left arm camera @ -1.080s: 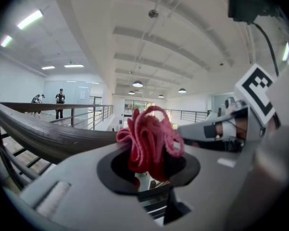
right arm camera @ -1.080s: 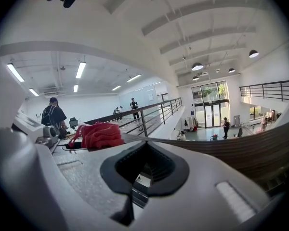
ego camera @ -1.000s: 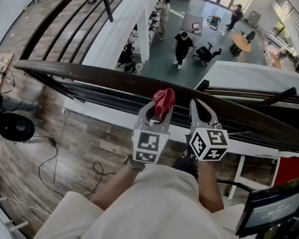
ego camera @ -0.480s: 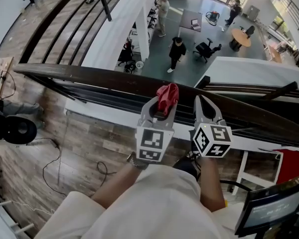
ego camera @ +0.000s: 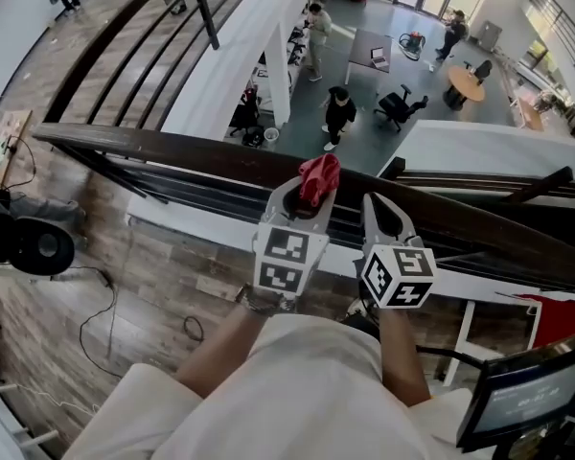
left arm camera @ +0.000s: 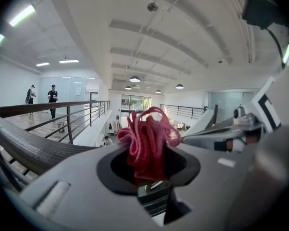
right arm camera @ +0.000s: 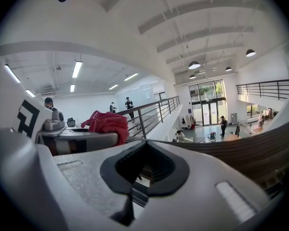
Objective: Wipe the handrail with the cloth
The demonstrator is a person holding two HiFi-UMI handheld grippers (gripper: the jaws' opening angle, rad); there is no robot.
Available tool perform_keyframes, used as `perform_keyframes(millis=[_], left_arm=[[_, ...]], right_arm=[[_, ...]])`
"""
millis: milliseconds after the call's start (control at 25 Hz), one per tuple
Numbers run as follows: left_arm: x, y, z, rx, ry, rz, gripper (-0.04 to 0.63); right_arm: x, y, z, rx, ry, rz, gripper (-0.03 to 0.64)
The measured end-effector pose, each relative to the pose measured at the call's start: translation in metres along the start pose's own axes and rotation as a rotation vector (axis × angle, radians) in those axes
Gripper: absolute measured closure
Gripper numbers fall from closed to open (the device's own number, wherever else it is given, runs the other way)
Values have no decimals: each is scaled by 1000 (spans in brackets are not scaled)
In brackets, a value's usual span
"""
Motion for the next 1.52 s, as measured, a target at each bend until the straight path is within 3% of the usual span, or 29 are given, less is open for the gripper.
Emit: perform_keyframes(millis=[240, 520, 920, 1520], left_arm=[[3, 9, 11, 24, 26, -16, 465], [14, 14, 21, 91, -3, -13, 465], [10, 15, 25, 113, 6, -22, 465], [-16, 20, 27, 129, 7, 35, 465]], right_arm=[[-2, 13, -8, -7, 47, -37, 614], [-9, 15, -12, 3, 66, -53, 614], [-32, 11, -20, 6, 76, -25, 614], [-47, 11, -30, 20, 58, -14, 614]])
Point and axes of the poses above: the fingertips, and each gripper's own axes: z forward along the fingers, x to its left, y out of its top, the point moved 4 cm from there along -z, backward along the fingers, and after that the axes turned 7 degrees about y, right-handed, at the moved point
